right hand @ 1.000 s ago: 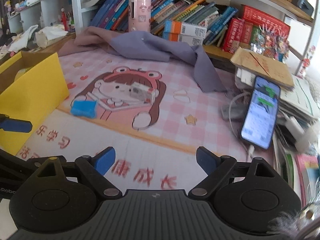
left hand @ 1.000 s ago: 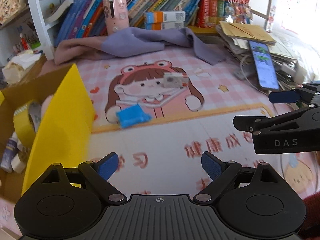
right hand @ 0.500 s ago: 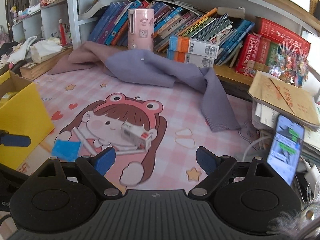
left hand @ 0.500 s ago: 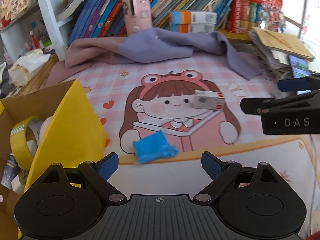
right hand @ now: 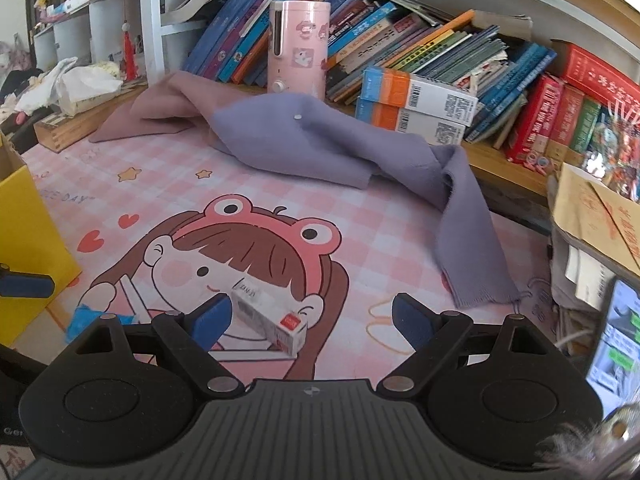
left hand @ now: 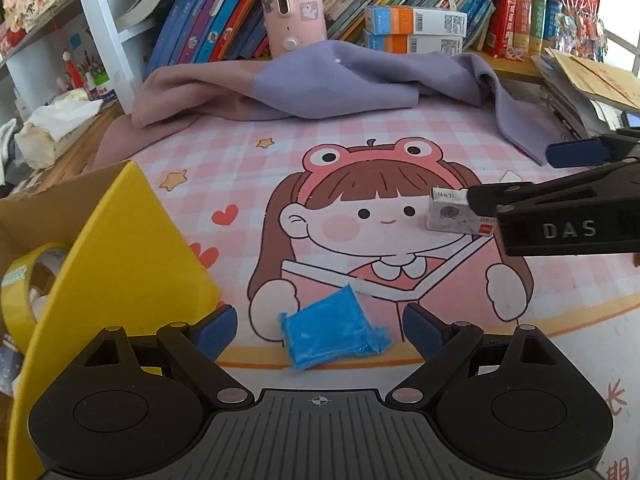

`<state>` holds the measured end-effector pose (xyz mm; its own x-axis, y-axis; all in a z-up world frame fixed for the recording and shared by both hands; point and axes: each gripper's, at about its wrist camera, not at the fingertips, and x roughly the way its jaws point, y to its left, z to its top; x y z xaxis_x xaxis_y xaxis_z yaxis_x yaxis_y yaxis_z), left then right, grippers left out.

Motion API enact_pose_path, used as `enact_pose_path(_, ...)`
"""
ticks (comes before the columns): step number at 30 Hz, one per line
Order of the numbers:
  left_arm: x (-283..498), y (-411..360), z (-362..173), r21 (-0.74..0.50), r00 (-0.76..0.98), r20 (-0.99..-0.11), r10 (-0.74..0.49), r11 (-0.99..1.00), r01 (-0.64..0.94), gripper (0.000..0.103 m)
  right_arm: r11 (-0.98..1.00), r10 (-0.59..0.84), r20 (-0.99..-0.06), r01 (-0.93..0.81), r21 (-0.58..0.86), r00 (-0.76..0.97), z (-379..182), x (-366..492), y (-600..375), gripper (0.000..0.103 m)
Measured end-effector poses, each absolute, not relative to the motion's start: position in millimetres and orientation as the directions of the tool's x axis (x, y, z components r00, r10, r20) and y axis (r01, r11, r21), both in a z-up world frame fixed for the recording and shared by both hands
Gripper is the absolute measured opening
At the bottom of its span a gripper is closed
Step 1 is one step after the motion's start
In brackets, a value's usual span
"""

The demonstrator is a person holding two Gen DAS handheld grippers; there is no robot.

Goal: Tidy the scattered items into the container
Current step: 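Reach the right tool to the small white box while the left tool reaches the blue packet, then grasp the small white box with the right tool while the left tool grasps the blue packet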

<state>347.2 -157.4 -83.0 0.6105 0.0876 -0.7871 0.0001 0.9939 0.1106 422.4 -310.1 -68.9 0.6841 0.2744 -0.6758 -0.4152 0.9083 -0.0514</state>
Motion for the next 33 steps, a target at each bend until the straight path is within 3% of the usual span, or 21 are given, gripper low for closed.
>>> enact_pose_path(6,355.0,-155.3,-92.4,0.088,0.589,-0.804,0.078,0.996,-0.012,0.088,0.889,0.297,-0.695,-0.454,-0.049,0.655,-78.4,433.5,-302.5,0.079)
enact_pose_path(12,357.8,-145.5,-98.0,0.017,0.572,-0.819,0.044,0.999,-0.051,0.07,0.877,0.303,-0.725,-0.479,-0.041,0.618,-88.6,440.5,-299.4,0.057)
enact_pose_path(14,357.3,-147.2,-97.0,0.018,0.582,-0.812,0.038,0.999,-0.039,0.053,0.872,0.309,-0.734,-0.489,-0.036,0.605,-91.7,441.9,-299.3,0.042)
enact_pose_path(15,356.7,-148.6,-96.5,0.019,0.586,-0.809,0.035,0.999,-0.033,0.052,0.868,0.313,-0.74,-0.496,-0.032,0.596,-93.4,442.3,-299.1,0.038)
enact_pose_path(16,356.6,-149.8,-96.4,0.023,0.589,-0.807,0.037,0.999,-0.032,0.05,0.864,0.318,-0.746,-0.504,-0.026,0.585,-95.1,442.3,-298.9,0.026)
enact_pose_path(19,354.9,-151.2,-95.4,0.022,0.594,-0.804,0.031,0.999,-0.023,0.048,0.851,0.336,-0.748,-0.525,-0.02,0.573,-96.5,438.2,-299.0,0.014)
enact_pose_path(23,351.6,-151.3,-85.7,0.006,0.614,-0.789,0.011,1.0,-0.01,0.024,0.843,0.352,-0.743,-0.538,-0.011,0.568,-93.0,428.5,-301.2,0.014)
enact_pose_path(33,332.3,-159.2,-73.6,-0.036,0.633,-0.772,-0.057,0.998,0.046,0.017,0.856,0.361,-0.748,-0.515,0.03,0.556,-79.4,395.0,-317.2,0.014)
